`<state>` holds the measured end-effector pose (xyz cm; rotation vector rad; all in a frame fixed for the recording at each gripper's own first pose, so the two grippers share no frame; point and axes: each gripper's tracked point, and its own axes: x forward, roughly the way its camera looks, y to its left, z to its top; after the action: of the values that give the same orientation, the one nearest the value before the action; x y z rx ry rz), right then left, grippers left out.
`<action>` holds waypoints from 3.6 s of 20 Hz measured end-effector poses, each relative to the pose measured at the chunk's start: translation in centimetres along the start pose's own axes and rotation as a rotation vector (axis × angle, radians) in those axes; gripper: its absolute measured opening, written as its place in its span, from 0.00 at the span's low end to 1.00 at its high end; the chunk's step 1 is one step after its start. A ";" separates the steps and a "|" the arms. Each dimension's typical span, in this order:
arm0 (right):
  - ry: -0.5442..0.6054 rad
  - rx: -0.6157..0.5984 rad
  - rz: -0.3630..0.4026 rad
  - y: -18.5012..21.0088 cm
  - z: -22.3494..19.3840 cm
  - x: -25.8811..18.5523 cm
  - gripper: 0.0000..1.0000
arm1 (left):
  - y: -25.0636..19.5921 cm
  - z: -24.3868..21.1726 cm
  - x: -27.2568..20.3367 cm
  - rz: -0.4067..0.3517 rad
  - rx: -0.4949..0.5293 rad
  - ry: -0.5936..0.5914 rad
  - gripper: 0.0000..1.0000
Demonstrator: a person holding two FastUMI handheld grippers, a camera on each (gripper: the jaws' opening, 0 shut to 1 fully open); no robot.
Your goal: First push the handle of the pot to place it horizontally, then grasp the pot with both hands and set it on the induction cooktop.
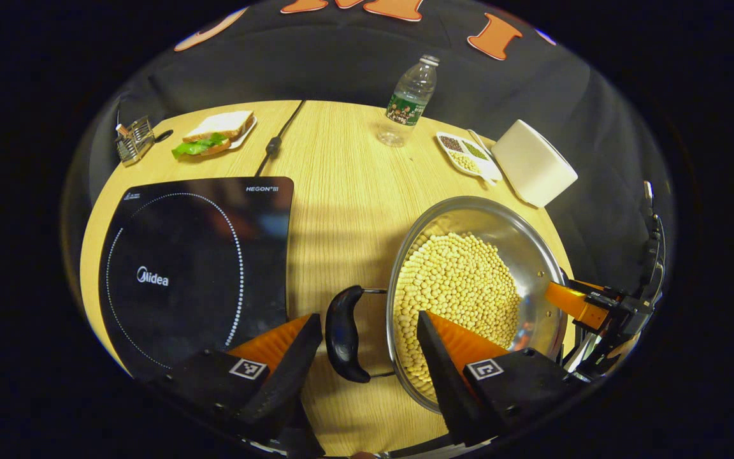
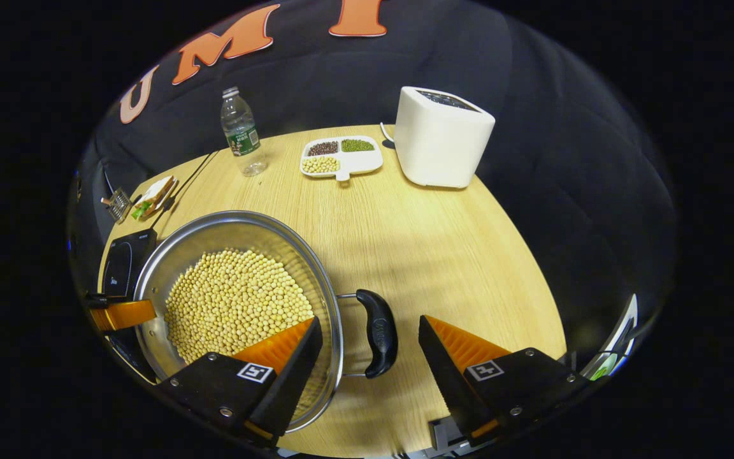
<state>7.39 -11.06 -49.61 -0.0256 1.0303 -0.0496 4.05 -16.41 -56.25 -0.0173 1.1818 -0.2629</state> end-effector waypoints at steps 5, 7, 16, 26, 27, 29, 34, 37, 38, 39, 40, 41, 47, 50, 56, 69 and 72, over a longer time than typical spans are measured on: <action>0.049 0.043 0.043 1.0 -0.8 1.2 0.80 | 0.2 -0.1 0.9 0.022 0.017 0.025 0.94; 0.050 0.038 0.040 0.9 -0.7 1.2 0.68 | 0.6 -0.4 1.0 0.046 0.025 0.048 0.76; 0.066 0.095 0.013 1.7 -0.5 0.5 0.57 | 0.9 -0.3 0.6 0.071 -0.004 0.068 0.58; 0.001 0.075 0.053 0.8 0.4 0.5 0.57 | 2.7 2.0 -3.0 0.064 -0.038 -0.017 0.60; -0.008 0.080 0.058 1.0 0.5 0.5 0.57 | 3.0 2.3 -3.5 0.063 -0.045 -0.027 0.58; -0.019 0.082 0.068 0.9 0.4 0.8 0.57 | 4.1 2.9 -4.5 0.068 -0.053 -0.040 0.59; -0.013 0.058 0.100 1.0 0.7 1.0 0.57 | 7.4 2.7 -7.7 0.094 -0.085 -0.047 0.58; -0.013 0.039 0.120 0.8 1.1 1.1 0.57 | 9.9 2.2 -9.8 0.111 -0.113 -0.053 0.58; -0.009 0.035 0.128 1.0 1.0 1.2 0.57 | 10.9 2.3 -10.4 0.117 -0.119 -0.055 0.59; -0.007 0.035 0.134 1.1 1.0 1.3 0.57 | 12.0 2.4 -11.1 0.124 -0.123 -0.056 0.59; -0.004 0.033 0.141 1.2 1.0 1.5 0.57 | 13.1 2.6 -11.6 0.130 -0.126 -0.057 0.59; 0.001 0.033 0.147 1.2 1.1 1.5 0.57 | 14.3 2.7 -12.2 0.138 -0.127 -0.061 0.59; 0.027 0.023 0.175 1.1 1.5 1.4 0.57 | 21.3 2.5 -12.4 0.166 -0.163 -0.052 0.58; 0.037 0.015 0.178 1.1 1.5 1.2 0.57 | 24.3 2.7 -11.6 0.175 -0.172 -0.046 0.59; 0.055 0.009 0.179 1.0 1.5 0.7 0.57 | 27.9 2.6 -10.0 0.188 -0.190 -0.037 0.59; -0.014 0.011 0.152 -0.6 3.0 -0.5 0.78 | 28.8 4.6 -12.0 0.246 -0.174 -0.140 0.79; -0.080 -0.009 0.122 -2.2 5.2 -1.5 0.91 | 29.2 7.1 -15.9 0.289 -0.151 -0.237 0.85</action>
<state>11.04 -13.17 -45.58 0.0274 0.9501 0.0668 10.65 14.34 -43.44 -0.0095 0.9511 0.0827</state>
